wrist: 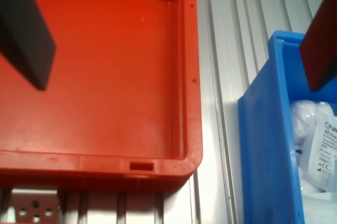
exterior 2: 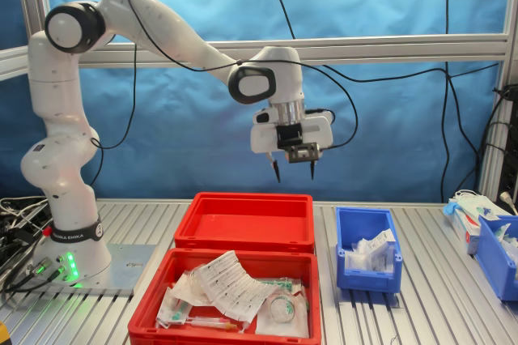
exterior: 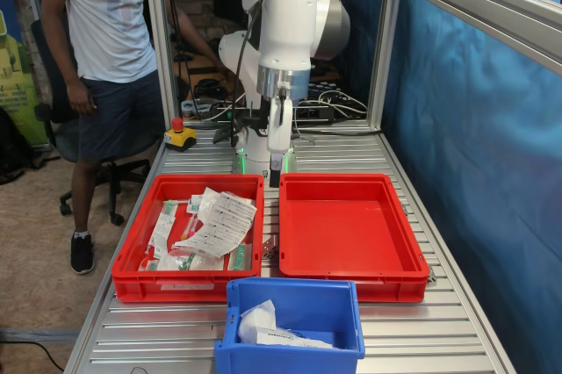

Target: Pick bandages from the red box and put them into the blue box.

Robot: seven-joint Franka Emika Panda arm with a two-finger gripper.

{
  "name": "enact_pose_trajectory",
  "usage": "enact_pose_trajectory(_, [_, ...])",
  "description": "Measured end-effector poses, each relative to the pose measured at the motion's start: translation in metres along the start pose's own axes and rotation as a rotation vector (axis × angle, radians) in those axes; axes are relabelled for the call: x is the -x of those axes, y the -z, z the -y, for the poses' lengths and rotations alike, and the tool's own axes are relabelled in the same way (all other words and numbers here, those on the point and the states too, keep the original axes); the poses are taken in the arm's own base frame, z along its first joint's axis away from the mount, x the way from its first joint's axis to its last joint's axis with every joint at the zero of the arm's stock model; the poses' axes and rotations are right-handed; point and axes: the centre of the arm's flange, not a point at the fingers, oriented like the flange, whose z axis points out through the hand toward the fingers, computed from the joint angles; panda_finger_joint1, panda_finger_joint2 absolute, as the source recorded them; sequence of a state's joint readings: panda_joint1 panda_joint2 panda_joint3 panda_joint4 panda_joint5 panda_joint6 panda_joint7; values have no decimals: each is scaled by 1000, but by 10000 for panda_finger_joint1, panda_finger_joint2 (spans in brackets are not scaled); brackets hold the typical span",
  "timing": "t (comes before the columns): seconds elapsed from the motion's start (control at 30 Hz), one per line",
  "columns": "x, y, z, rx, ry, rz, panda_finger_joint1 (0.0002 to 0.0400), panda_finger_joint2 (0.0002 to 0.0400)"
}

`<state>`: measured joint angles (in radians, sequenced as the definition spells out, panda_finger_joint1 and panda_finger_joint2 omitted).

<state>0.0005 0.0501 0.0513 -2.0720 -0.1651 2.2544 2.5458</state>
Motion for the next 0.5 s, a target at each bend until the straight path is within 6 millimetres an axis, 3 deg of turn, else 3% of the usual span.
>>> enact_pose_trajectory(0.27, [-15,9,-7,3,-6,-13,400,400])
enact_pose_trajectory(0.5, [-27,-4,-17,28,-3,-48,400,400])
